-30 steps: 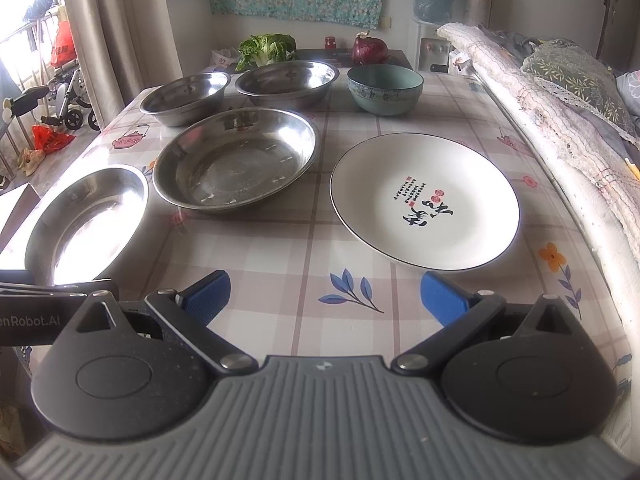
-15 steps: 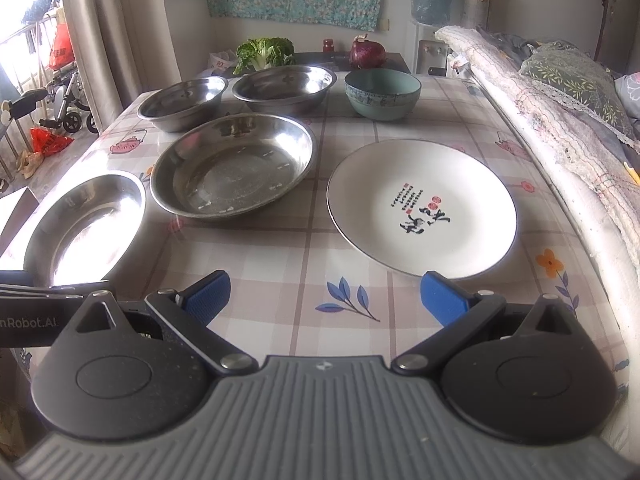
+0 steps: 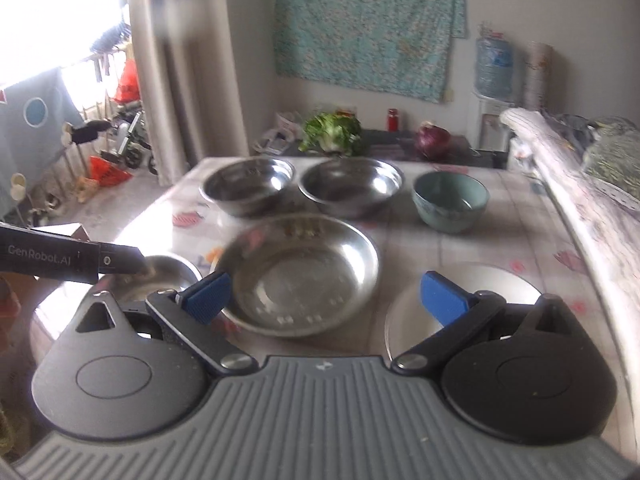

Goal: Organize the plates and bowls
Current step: 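Reach the left gripper to a steel bowl and close on its rim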

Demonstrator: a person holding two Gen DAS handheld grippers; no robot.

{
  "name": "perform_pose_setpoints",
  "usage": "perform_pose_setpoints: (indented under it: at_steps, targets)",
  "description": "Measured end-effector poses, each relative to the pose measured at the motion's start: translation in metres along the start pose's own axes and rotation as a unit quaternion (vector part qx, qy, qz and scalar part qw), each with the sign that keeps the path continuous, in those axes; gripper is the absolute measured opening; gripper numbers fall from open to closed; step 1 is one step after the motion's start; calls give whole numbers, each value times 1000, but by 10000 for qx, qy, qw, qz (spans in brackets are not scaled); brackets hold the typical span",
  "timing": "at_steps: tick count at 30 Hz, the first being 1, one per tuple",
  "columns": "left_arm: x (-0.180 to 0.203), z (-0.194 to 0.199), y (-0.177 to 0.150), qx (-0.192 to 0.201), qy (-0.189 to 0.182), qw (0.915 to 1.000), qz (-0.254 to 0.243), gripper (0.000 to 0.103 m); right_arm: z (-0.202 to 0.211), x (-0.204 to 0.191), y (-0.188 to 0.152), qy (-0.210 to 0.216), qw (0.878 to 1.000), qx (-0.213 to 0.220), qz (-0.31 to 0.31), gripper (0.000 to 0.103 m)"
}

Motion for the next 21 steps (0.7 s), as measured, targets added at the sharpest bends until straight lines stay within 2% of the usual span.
perform_pose_setpoints:
  at_steps: [3, 8, 11, 15, 19, 21]
  targets:
    - [-10, -10, 14, 55, -131, 9999, 18, 103, -11, -7, 22, 390, 9988, 10, -295, 102]
    - [-22, -38, 28, -134, -253, 9996, -1, 103, -50, -21, 54, 940, 9912, -233, -897, 102]
    - [-34, -58, 38, -179, -113, 9998, -56, 103, -82, -31, 70, 1243, 9849, -432, -1127, 102]
    - [-54, -85, 56, -142, 164, 9997, -110, 103, -135, -38, 84, 1378, 9796, -727, -1266, 99]
    - [-73, -111, 80, 171, 258, 9995, -93, 103, -195, -45, 94, 1412, 9755, -1059, -1311, 85]
    - [-81, -129, 90, 133, 349, 9993, -66, 102, -227, -48, 94, 1425, 9732, -1224, -1329, 70]
Point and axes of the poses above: each gripper's, at about its wrist camera, not at the fingertips, and z roughly against the way its jaws point, x to its right, y to its top, the point moved 8 cm from there along -z, roughly the way its jaws point, and after that the axes turned 9 degrees about -z, right-handed, at the moved point
